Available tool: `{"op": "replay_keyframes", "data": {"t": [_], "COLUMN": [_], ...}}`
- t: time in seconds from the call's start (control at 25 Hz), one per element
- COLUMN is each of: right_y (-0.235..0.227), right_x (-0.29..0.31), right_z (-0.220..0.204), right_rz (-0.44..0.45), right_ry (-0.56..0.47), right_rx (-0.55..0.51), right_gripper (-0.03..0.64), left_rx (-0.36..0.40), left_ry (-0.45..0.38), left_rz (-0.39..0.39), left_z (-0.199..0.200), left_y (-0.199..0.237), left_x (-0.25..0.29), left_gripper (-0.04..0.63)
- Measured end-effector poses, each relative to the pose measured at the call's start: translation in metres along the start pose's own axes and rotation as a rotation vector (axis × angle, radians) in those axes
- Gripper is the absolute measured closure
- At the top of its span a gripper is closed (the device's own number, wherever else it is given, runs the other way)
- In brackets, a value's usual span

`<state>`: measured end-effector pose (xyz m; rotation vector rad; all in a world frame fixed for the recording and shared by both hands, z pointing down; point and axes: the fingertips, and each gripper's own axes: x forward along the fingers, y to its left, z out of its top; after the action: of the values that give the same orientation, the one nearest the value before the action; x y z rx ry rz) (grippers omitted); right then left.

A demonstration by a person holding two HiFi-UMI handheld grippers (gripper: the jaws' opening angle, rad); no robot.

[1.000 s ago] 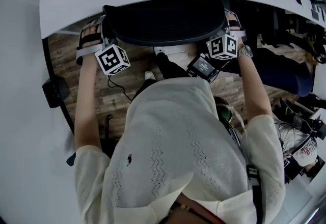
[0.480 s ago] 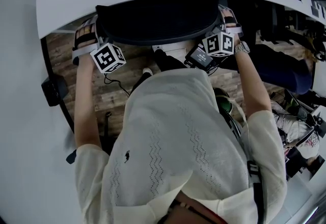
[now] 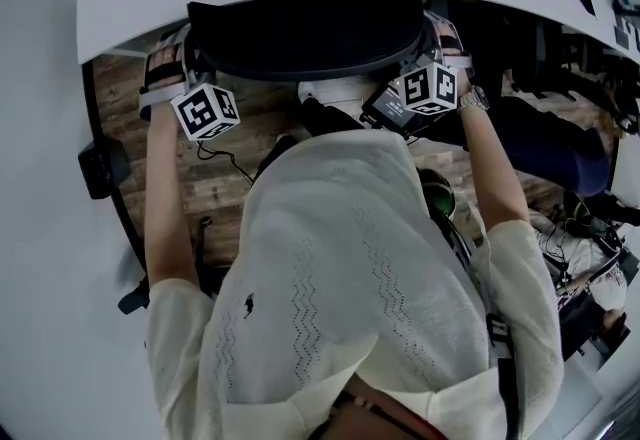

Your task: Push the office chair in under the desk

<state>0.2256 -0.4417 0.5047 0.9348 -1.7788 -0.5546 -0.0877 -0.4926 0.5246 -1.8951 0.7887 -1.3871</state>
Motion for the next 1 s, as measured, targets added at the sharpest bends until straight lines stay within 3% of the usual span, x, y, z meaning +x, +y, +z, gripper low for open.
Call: {"op": "replay_keyframes", "data": {"t": [0.2, 0.4, 0.52, 0.68, 0.84, 1.0], "right_y": [0.003, 0.002, 0.009, 0.035, 0.076, 0.095], "right_x": [-0.003, -0.019, -0.036, -0.063, -0.081, -0.097], "right_z": [-0.003, -0.004, -0.005, 0.001, 0.012, 0.031], "right_rz": [0.018, -0.032, -0.046, 0.01, 0.118, 0.142], "right_ry": [0.002, -0.007, -0.018, -0.038, -0.056, -0.109], "right_rx": [0.036, 0.146, 0.238, 0.404, 0.581, 0.751], "right_gripper": [0.318, 0.311, 0.318, 0.37, 0.478, 0.612], "left_rx": [-0.054, -0.212, -0.277, -0.415, -0.531, -0.673], "left_ry": [-0.022, -0.068, -0.084, -0.102, -0.116, -0.164], "left_rz": [0.051, 0.131, 0.142, 0.078, 0.002, -0.036], "left_z": [0.002, 0.005, 0.005, 0.008, 0.013, 0.025], "left_y": [-0.001, -0.003, -0.014, -0.051, -0.094, -0.117], "left_x": [-0.011, -0.033, -0.048, -0.075, -0.1, -0.122], "left_gripper": [0.347, 0.347, 0.348, 0.39, 0.505, 0.569]}}
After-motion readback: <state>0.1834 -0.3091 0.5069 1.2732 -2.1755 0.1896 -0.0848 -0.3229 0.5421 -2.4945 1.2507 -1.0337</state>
